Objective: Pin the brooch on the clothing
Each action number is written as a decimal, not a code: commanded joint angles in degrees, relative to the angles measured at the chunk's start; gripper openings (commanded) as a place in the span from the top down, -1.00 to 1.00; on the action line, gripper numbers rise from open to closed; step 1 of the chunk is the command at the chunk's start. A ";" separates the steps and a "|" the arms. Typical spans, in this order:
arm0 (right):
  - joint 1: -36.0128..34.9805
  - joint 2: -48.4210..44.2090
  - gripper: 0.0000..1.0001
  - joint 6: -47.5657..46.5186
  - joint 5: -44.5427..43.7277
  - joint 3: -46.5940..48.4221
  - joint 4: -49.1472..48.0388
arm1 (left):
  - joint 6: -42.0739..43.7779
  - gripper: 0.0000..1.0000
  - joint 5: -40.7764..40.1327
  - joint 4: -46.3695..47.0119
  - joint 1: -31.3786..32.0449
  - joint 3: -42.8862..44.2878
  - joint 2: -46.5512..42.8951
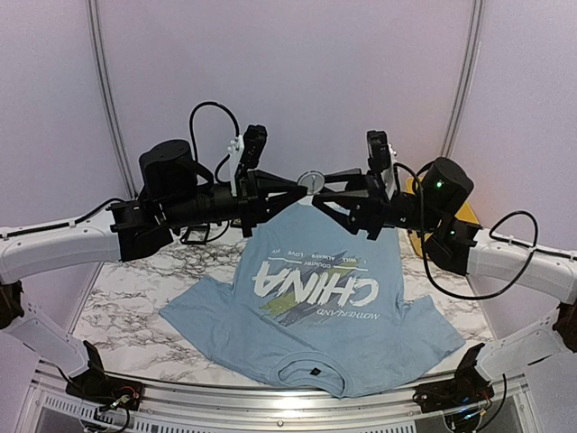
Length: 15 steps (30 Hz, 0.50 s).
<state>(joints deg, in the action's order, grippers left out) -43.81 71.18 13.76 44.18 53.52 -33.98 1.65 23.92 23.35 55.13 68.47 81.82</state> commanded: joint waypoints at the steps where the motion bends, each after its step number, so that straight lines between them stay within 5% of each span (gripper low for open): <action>1: -0.08 1.74 0.37 0.83 -0.85 3.31 -2.93 | -0.16 1.00 -0.28 2.21 -0.11 -0.26 -1.20; 6: -0.13 2.04 0.85 0.59 -1.20 3.35 -3.01 | -0.15 1.00 -0.19 2.18 -0.11 -0.26 -1.22; 15: -0.06 2.32 1.00 -0.39 -2.76 4.86 1.15 | 2.36 1.00 1.64 2.13 0.04 -0.80 -1.05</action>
<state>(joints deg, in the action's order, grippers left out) -43.66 73.14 13.45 42.85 54.57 -35.31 1.67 24.71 23.68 55.13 68.34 81.80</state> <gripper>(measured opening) 0.007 0.008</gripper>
